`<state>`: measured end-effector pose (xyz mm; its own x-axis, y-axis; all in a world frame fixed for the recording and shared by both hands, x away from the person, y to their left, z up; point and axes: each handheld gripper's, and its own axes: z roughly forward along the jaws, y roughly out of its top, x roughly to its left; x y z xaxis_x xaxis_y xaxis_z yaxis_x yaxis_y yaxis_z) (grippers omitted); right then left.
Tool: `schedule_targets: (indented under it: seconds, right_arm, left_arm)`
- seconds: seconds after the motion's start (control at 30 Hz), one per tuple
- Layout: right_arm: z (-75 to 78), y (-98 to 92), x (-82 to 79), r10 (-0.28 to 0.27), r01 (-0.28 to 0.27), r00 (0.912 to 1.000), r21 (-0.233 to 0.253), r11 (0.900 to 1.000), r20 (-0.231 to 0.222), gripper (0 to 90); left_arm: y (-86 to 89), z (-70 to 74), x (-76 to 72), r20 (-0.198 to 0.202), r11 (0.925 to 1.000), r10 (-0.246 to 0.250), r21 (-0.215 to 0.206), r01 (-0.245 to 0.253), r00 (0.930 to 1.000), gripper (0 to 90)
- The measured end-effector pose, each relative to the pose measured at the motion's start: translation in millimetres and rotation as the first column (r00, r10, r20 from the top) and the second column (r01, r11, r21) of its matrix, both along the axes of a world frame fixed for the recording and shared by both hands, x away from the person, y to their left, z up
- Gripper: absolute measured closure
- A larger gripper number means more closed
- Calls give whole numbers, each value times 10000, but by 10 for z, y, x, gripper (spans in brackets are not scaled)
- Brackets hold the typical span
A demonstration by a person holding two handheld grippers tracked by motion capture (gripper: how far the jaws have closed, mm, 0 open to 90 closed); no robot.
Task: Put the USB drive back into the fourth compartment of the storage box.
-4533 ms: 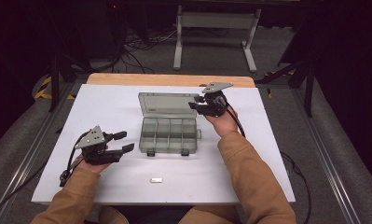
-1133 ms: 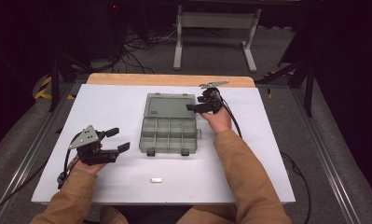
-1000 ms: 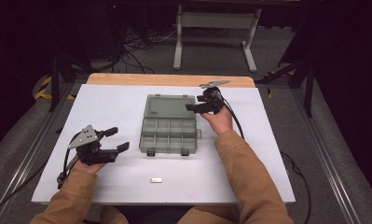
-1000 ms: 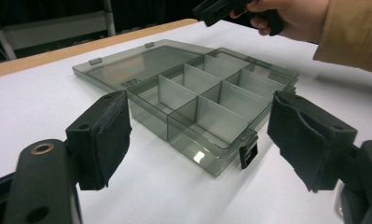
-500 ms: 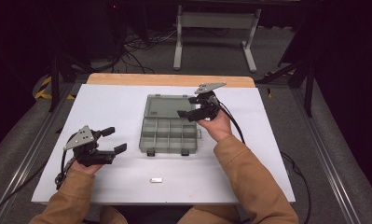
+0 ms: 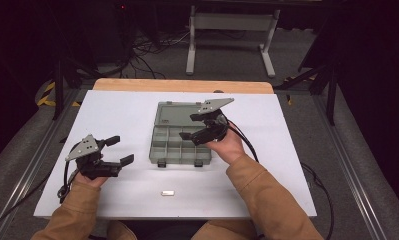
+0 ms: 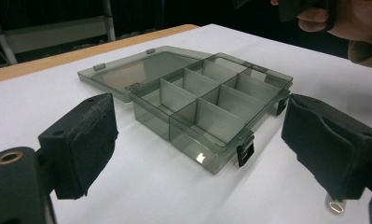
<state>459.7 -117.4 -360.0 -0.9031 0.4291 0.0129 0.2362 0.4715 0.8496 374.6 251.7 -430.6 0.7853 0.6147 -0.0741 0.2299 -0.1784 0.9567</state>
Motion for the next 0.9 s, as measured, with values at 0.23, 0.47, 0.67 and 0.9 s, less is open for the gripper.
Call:
schedule_targets:
  seconds: [0.23, 0.47, 0.67, 0.9]
  right_arm:
    - [21, 75, -185, 486, -485, 9988, -154, 9987, 59, 209]
    - [16, 124, -308, 857, -854, 9962, -211, 9961, 130, 212]
    - [-52, 234, -448, 1409, -1401, 9900, -740, 9874, 45, 236]
    - [-140, 347, -565, 1923, -1963, 9804, -1393, 9706, -419, 263]
  left_arm:
    - [-4, -1, -2, 5, 10000, -28, 5, 28, 10000, 110]
    - [-8, -2, -5, 43, 10000, -11, 35, 11, 10000, 107]
    - [-12, -3, -7, 65, 10000, -2, 74, 2, 10000, 105]
    - [-11, -5, -3, 72, 9999, -28, 105, 28, 10000, 105]
